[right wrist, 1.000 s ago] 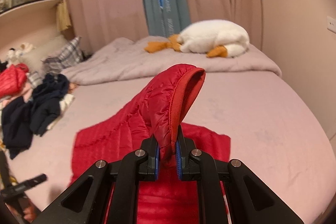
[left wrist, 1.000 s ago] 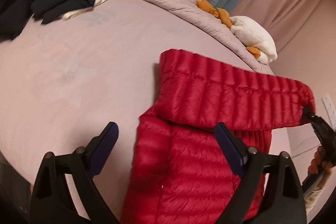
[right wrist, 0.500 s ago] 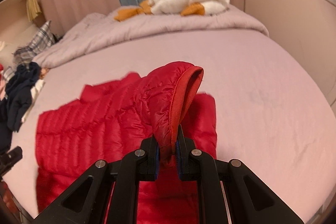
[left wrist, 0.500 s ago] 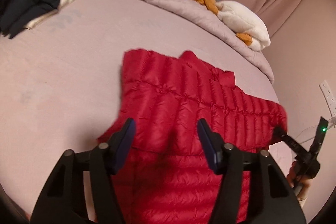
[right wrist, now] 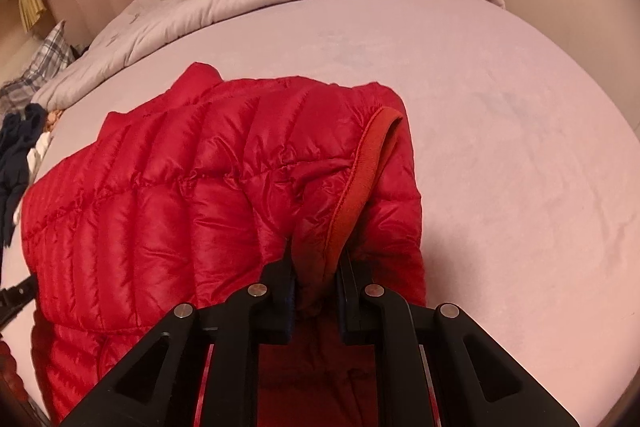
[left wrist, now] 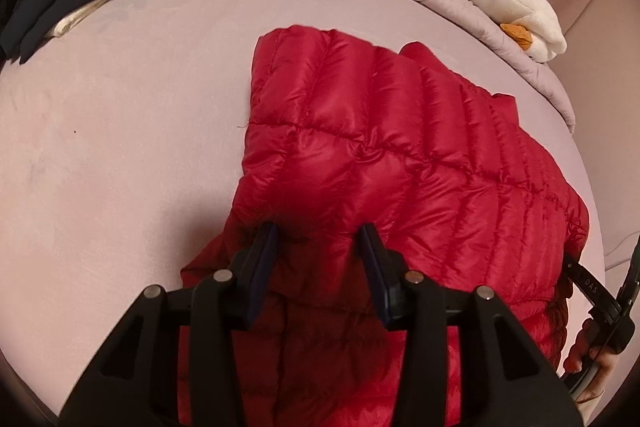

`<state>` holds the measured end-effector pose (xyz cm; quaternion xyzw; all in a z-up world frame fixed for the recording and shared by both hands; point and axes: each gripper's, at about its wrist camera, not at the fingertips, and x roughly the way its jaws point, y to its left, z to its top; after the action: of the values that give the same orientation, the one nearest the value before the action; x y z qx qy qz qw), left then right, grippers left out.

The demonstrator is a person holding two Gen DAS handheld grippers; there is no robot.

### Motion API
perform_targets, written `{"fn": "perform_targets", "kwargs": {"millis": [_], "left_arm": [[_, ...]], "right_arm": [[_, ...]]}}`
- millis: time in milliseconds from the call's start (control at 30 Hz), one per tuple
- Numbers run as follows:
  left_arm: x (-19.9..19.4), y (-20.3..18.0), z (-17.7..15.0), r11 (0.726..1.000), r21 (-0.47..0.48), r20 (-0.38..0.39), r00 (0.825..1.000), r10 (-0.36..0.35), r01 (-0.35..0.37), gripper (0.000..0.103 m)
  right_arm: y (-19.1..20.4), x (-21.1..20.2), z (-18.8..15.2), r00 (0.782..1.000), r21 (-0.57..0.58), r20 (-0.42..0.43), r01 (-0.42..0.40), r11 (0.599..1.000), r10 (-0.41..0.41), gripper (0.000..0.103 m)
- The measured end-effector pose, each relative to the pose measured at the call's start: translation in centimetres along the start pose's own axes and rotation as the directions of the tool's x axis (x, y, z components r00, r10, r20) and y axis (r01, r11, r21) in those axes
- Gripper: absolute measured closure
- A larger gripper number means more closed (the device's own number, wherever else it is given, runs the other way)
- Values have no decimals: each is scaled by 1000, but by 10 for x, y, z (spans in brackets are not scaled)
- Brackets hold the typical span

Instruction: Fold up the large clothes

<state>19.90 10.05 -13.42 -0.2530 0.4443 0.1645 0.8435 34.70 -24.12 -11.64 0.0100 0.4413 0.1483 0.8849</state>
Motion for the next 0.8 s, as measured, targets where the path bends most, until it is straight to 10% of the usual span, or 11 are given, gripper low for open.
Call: {"fn": "perform_targets", "kwargs": {"millis": [400,800], "left_arm": [[-16,-4,-5,999,34,18,1000,20,-21,53],[-126,-3,-26,995,38,195,976,-97,92,12]], "right_arm": [[10,-6,-2,999,-1,19,49,999,-49,90],[8,-109,-12,980,34,190,52,998,-57,39]]}}
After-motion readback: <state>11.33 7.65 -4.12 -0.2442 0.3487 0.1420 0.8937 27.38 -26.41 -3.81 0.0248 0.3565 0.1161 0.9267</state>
